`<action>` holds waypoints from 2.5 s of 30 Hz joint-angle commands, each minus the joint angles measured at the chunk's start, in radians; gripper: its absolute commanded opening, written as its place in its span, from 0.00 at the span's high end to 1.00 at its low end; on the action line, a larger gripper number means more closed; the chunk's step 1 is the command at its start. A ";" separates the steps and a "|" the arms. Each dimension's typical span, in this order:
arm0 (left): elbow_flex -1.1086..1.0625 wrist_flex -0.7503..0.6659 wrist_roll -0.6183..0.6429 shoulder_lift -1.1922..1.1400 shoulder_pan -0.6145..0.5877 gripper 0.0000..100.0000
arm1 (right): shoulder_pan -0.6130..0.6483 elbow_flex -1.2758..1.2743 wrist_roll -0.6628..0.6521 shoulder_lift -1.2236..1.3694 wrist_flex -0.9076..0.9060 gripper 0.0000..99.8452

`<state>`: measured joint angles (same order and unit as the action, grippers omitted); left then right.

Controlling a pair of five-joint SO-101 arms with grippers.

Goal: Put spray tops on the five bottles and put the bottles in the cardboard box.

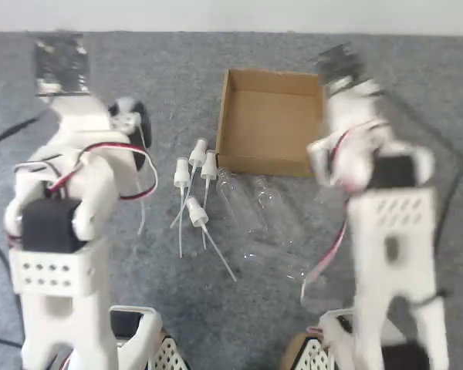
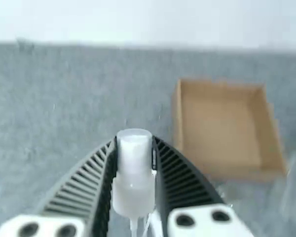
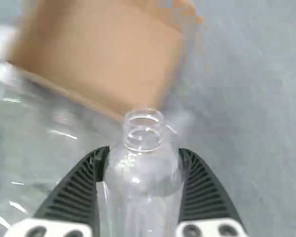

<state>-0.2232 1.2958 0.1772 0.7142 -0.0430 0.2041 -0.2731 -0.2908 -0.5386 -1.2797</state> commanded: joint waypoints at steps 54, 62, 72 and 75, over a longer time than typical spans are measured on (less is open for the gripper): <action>-0.305 -0.459 0.384 0.384 0.063 0.99 | 0.647 -0.574 0.071 -0.395 0.447 0.99; -0.395 -0.417 0.385 0.391 0.068 0.99 | 0.647 -0.574 0.071 -0.395 0.453 0.99; -0.444 -0.278 0.230 0.391 0.227 0.99 | 0.630 -0.647 0.066 -0.492 0.476 0.99; -0.483 -0.284 0.229 0.391 0.239 0.99 | 0.622 -0.744 0.068 -0.556 0.619 0.99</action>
<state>-0.6836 1.0119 0.4273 1.0840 0.1765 0.8424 -0.9789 -0.2309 -1.0173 -0.7795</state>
